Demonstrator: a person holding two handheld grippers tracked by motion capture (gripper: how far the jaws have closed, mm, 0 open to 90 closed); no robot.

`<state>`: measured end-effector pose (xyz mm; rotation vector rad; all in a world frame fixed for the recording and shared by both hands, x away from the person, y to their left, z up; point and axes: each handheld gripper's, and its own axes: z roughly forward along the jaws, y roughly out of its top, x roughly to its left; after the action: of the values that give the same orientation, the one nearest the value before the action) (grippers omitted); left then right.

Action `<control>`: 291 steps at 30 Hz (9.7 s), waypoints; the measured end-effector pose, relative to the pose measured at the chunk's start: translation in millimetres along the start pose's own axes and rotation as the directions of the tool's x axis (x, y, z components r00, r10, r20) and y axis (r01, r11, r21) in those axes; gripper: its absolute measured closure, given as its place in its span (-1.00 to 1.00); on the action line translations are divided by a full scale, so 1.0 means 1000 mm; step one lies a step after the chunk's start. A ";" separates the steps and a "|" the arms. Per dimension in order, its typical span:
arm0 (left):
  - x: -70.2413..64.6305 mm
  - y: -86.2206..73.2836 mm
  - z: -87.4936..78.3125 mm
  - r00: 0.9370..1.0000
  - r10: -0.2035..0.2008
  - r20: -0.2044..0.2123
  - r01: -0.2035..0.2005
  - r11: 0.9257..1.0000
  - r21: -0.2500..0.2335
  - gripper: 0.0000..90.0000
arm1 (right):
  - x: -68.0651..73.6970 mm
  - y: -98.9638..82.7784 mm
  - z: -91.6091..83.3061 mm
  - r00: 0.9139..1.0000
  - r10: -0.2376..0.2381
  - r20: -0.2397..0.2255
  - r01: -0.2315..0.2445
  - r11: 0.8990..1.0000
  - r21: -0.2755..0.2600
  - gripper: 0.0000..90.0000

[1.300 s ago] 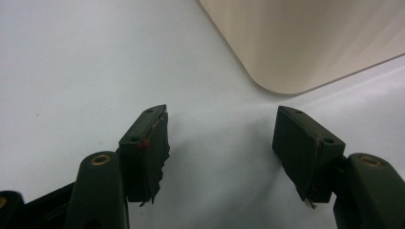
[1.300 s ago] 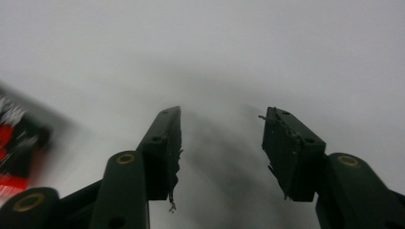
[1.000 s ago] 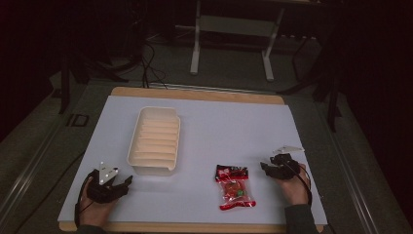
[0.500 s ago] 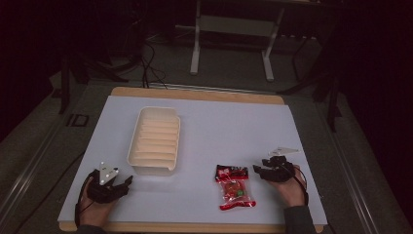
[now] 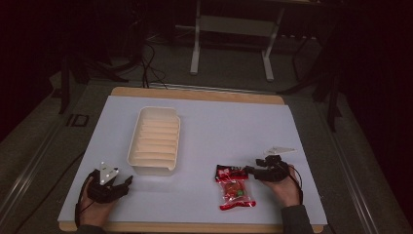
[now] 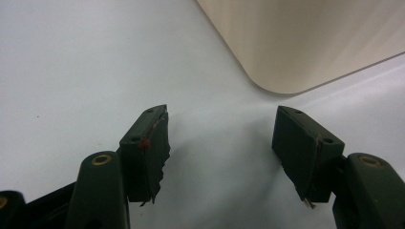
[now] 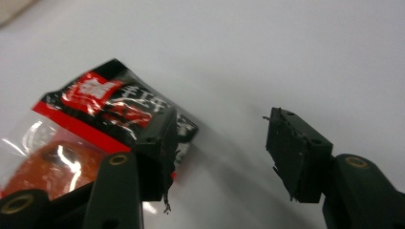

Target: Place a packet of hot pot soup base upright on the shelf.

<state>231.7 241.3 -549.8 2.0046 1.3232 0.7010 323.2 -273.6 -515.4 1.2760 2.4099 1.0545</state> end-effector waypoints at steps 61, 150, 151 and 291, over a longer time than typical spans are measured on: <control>0.000 0.000 0.000 1.000 0.005 -0.001 -0.005 1.000 0.003 -0.17 | 0.034 0.010 0.024 0.988 -0.106 -0.113 0.118 0.988 0.102 0.90; 0.000 0.000 0.000 1.000 -0.001 -0.002 0.001 1.000 -0.007 -0.17 | 0.080 0.097 -0.007 0.958 -0.180 -0.222 0.115 0.954 -0.278 0.98; 0.000 0.000 0.000 1.000 0.001 -0.002 -0.001 1.000 -0.005 -0.17 | 0.081 0.098 -0.007 0.957 -0.183 -0.225 0.116 0.953 -0.281 0.98; 0.001 -0.001 -0.002 1.000 -0.009 0.011 0.010 1.000 -0.028 -0.17 | 0.175 0.166 0.061 0.867 -0.345 -0.360 0.227 0.916 -0.331 0.98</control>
<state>230.1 242.9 -549.2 1.9761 1.3090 0.6996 353.1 -44.7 -423.4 0.6153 2.5059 1.6258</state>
